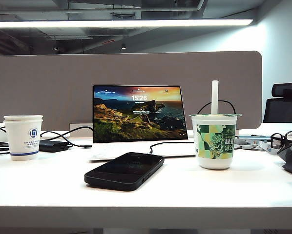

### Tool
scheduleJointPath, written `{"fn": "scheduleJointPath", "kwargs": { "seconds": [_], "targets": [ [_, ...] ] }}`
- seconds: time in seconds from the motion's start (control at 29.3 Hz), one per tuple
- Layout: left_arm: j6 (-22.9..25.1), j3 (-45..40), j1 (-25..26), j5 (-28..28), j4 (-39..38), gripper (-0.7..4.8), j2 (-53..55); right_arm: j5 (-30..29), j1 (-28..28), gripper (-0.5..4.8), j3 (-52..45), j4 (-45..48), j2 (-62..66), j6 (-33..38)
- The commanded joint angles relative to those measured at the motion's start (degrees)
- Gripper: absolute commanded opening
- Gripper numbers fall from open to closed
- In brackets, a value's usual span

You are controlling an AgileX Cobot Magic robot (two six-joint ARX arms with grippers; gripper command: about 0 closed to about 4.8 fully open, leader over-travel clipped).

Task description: Pick up the black phone, pick up the charger plug, insert the charger plug into the phone's charging port, and finally place the connected phone back on the desk.

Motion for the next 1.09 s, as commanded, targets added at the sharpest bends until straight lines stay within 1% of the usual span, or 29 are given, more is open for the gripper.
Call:
{"fn": "scheduleJointPath", "kwargs": {
  "seconds": [0.03, 0.2, 0.27, 0.44, 0.61, 0.89, 1.09],
  "targets": [
    [0.1, 0.0, 0.1, 0.2, 0.4, 0.29, 0.0, 0.0, -3.0, -0.01, -2.5, 1.6, -4.0, 0.2],
    [0.1, 0.0, 0.1, 0.2, 0.4, 0.29, 0.0, 0.0, -5.6, -0.01, -5.0, 1.8, -8.7, 0.2],
    [0.1, 0.0, 0.1, 0.2, 0.4, 0.29, 0.0, 0.0, -6.3, -0.01, -6.0, 3.2, -8.5, 0.3],
    [0.1, 0.0, 0.1, 0.2, 0.4, 0.29, 0.0, 0.5, -7.3, -0.01, -6.2, 2.9, -8.5, 0.5],
    [0.1, 0.0, 0.1, 0.2, 0.4, 0.29, 0.0, 2.1, -7.3, -0.01, -6.2, 1.9, -8.5, 4.0],
    [0.1, 0.0, 0.1, 0.2, 0.4, 0.29, 0.0, 1.0, -7.3, -0.01, -6.2, 0.3, -8.5, 3.8],
    [0.1, 0.0, 0.1, 0.2, 0.4, 0.29, 0.0, 1.5, -7.3, -0.01, -6.2, 0.0, -8.5, 3.7]
  ]
}}
